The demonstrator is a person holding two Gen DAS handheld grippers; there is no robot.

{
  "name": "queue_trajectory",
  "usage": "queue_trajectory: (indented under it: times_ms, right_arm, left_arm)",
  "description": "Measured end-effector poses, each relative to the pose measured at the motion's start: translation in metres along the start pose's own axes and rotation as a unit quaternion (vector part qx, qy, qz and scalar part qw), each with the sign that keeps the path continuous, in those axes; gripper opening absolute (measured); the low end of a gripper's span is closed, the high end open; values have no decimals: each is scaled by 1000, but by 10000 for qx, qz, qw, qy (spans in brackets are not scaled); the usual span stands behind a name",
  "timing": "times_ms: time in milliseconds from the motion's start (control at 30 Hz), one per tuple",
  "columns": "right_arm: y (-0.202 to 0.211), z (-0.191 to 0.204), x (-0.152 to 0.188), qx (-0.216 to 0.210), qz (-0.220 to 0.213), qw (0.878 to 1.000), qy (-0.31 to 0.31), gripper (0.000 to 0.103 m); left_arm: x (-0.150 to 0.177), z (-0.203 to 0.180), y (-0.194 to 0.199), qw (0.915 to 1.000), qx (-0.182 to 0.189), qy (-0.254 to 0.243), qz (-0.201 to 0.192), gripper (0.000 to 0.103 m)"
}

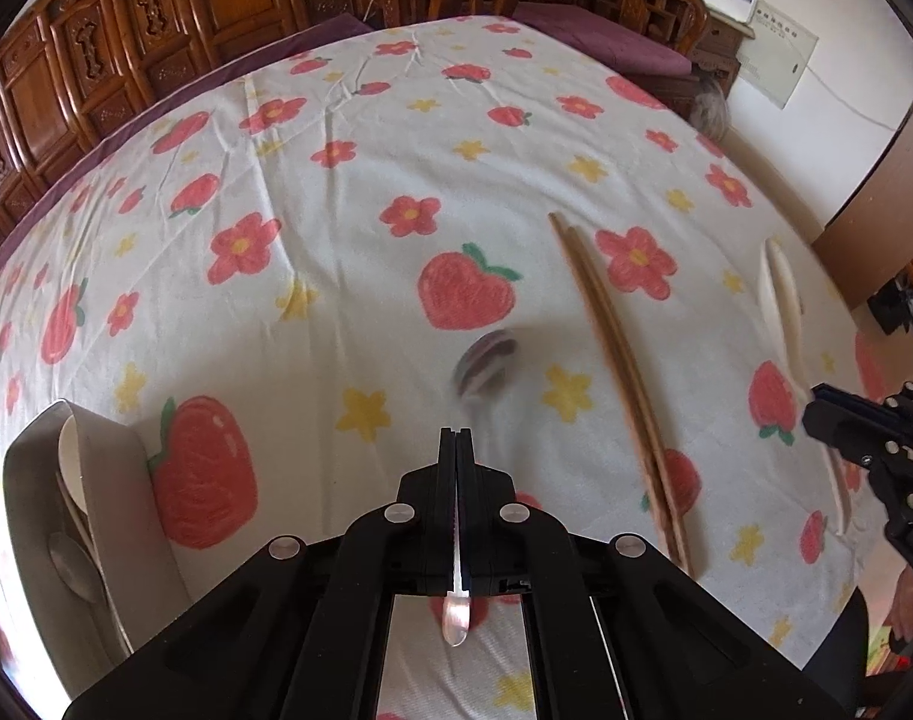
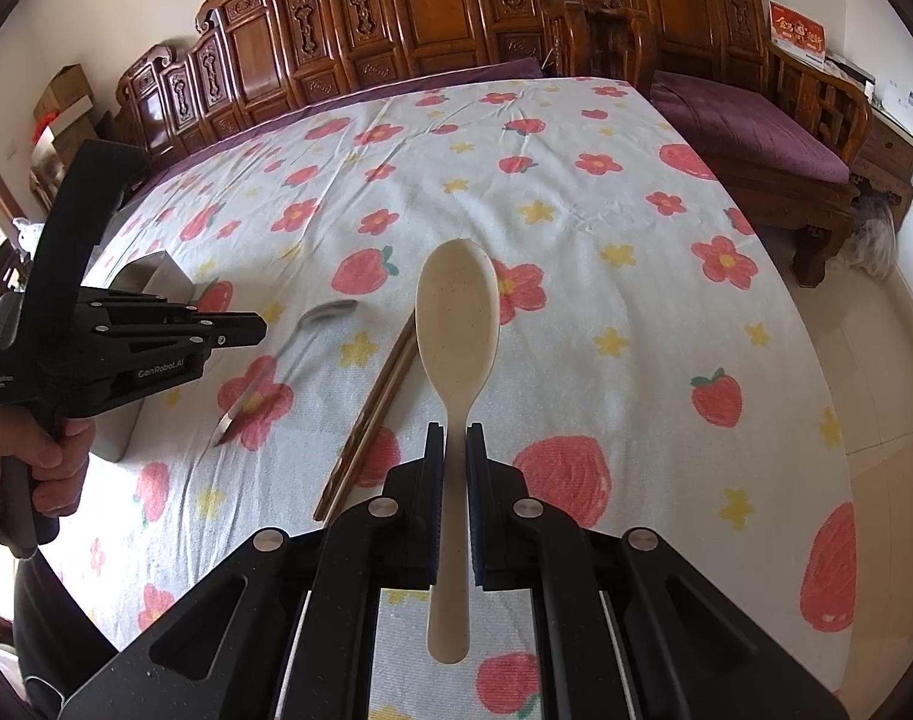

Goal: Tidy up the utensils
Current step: 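Carry the steel spoon into the silver tray and open the left tool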

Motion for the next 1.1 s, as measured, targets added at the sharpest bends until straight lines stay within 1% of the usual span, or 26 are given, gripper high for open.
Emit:
queue_trajectory:
  times_ms: [33, 67, 100, 133, 167, 200, 267, 300, 400, 433, 467, 500, 533, 633, 700, 800, 1033, 1100]
  right_arm:
    - [0, -1, 0, -1, -1, 10000, -6, 9]
    - [0, -1, 0, -3, 0, 10000, -13, 9]
    - [1, -1, 0, -3, -2, 10000, -16, 9]
    - [0, -2, 0, -5, -1, 10000, -16, 9]
    - [0, -1, 0, -9, -3, 10000, -18, 9]
    - [0, -1, 0, -13, 1, 10000, -11, 9]
    - [0, -2, 0, -18, 5, 10000, -10, 9]
    - [0, -2, 0, -20, 9, 10000, -7, 9]
    - [-1, -3, 0, -14, 13, 10000, -22, 9]
    - [-1, -3, 1, -8, 14, 10000, -23, 9]
    - [-1, -4, 1, -7, 14, 10000, -25, 9]
    - [-1, -4, 1, -1, 13, 10000, -23, 9]
    - [-1, -3, 1, 4, 15, 10000, -23, 9]
    - [-1, -2, 1, 12, 23, 10000, -11, 9]
    - [0, 1, 0, 5, 7, 10000, 24, 9]
    - [4, 8, -3, -10, -41, 9999, 108, 9]
    - [9, 45, -14, -142, -147, 9991, 368, 9]
    - [7, 58, -18, -206, -156, 9988, 422, 9]
  left_arm:
    - [0, -3, 0, 10000, 36, -37, -14, 2]
    - [1, -6, 0, 10000, 12, -94, -26, 9]
    - [1, -9, -1, 9999, -30, -131, -20, 14]
    - [1, -10, -3, 9999, -46, -137, -8, 23]
    - [0, -11, -4, 9999, -80, -120, -17, 26]
    - [0, -10, -5, 9999, -89, -89, -13, 28]
    - [0, -9, -11, 9998, -148, -66, 97, 35]
    - [0, -9, -15, 9998, -142, -76, 154, 36]
    - [2, -11, -25, 9994, -137, -130, 296, 36]
    - [4, -11, -27, 9992, -172, -139, 331, 34]
    - [4, -10, -27, 9994, -177, -120, 271, 22]
    - [4, -10, -27, 9995, -130, -94, 275, 14]
    - [4, -10, -28, 9995, -115, -77, 299, 3]
    - [5, -9, -28, 9993, -100, -52, 347, 2]
    - [6, -6, -22, 9996, -141, -56, 249, 2]
    - [7, 0, -7, 9998, -105, 48, 161, 2]
    - [12, 21, 48, 9994, -144, 123, -276, 2]
    - [15, 32, 66, 9989, -149, 202, -400, 2]
Point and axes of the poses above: each gripper's, at about its wrist camera, not at the fingertips, and y roughly against the way its jaws point, z to its left, x to its underside, the point moved 1 cm from there along -y, roughly the way its jaws point, and after that the axes turned 5 degrees about y, right-handed, at the moved point
